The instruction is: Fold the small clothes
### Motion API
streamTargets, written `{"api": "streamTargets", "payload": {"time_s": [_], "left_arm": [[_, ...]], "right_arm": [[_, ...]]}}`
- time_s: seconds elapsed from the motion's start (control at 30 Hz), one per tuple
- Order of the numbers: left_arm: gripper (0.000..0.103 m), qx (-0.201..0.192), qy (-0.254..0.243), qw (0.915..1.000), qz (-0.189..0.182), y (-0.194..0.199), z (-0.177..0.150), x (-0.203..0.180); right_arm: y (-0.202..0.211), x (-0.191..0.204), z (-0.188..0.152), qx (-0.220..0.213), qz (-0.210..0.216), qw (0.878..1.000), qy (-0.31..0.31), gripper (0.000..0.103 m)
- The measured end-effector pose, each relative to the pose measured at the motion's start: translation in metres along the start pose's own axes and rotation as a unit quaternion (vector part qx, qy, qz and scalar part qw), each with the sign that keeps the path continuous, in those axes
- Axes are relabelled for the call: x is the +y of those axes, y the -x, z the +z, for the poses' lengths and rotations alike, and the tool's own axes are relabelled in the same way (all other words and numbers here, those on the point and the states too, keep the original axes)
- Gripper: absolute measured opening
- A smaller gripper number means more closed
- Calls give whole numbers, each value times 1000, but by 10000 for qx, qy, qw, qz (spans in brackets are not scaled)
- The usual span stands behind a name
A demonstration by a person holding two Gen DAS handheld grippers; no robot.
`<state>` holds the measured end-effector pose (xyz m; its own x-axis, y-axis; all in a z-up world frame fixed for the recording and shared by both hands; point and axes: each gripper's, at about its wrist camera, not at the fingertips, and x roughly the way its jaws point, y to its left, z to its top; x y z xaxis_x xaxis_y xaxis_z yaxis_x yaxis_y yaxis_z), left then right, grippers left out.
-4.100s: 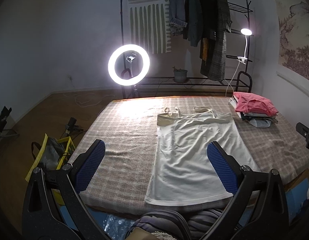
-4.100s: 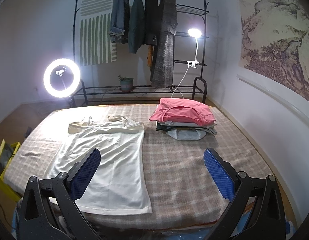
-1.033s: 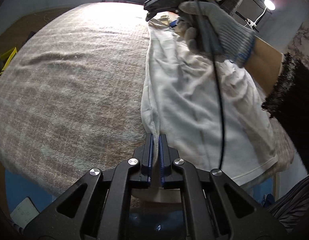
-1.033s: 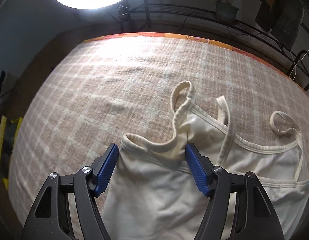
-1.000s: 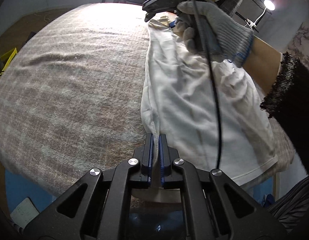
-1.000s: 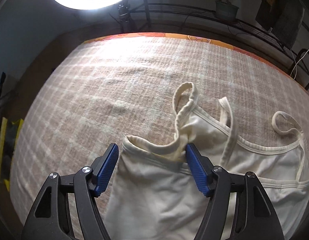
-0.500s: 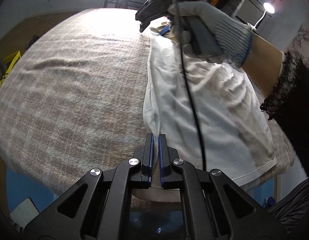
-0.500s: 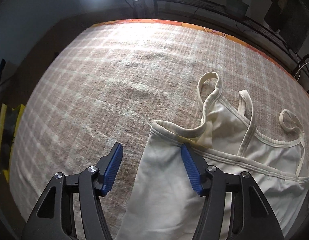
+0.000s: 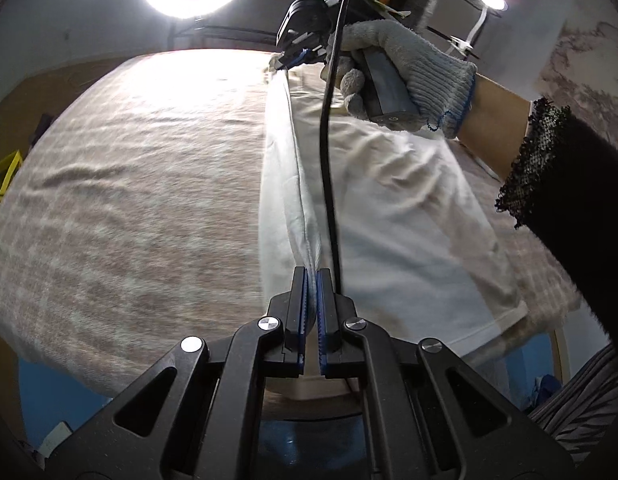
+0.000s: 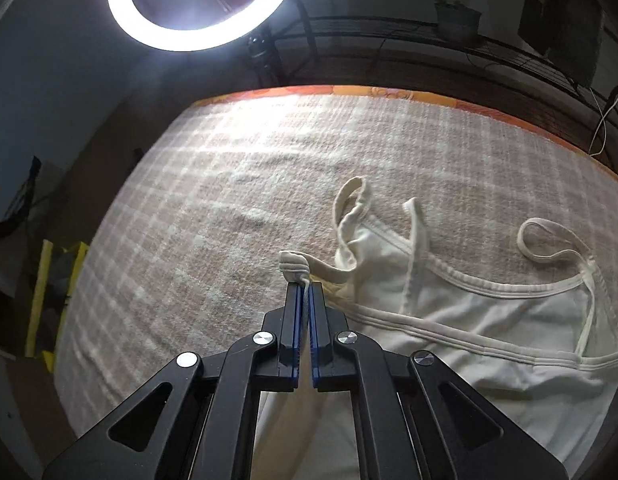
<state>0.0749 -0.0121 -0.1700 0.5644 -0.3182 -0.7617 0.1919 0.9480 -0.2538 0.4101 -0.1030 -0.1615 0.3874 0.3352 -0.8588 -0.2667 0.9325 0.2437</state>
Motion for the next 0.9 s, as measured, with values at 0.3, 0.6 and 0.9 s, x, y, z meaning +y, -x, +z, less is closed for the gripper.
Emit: {"api": "streamTargets", "payload": {"time_s": [0.3, 0.6, 0.9], "left_arm": [[2, 248, -395, 9985, -280, -24, 2, -48], [2, 274, -715, 9971, 40, -33, -4, -73], [19, 455, -951, 9942, -205, -17, -21, -68]], "right_arm": [[42, -70, -19, -223, -142, 9993, -280, 2], [39, -80, -22, -391, 172, 9982, -410, 2], [21, -70, -29, 111, -758, 9970, 61, 3]]}}
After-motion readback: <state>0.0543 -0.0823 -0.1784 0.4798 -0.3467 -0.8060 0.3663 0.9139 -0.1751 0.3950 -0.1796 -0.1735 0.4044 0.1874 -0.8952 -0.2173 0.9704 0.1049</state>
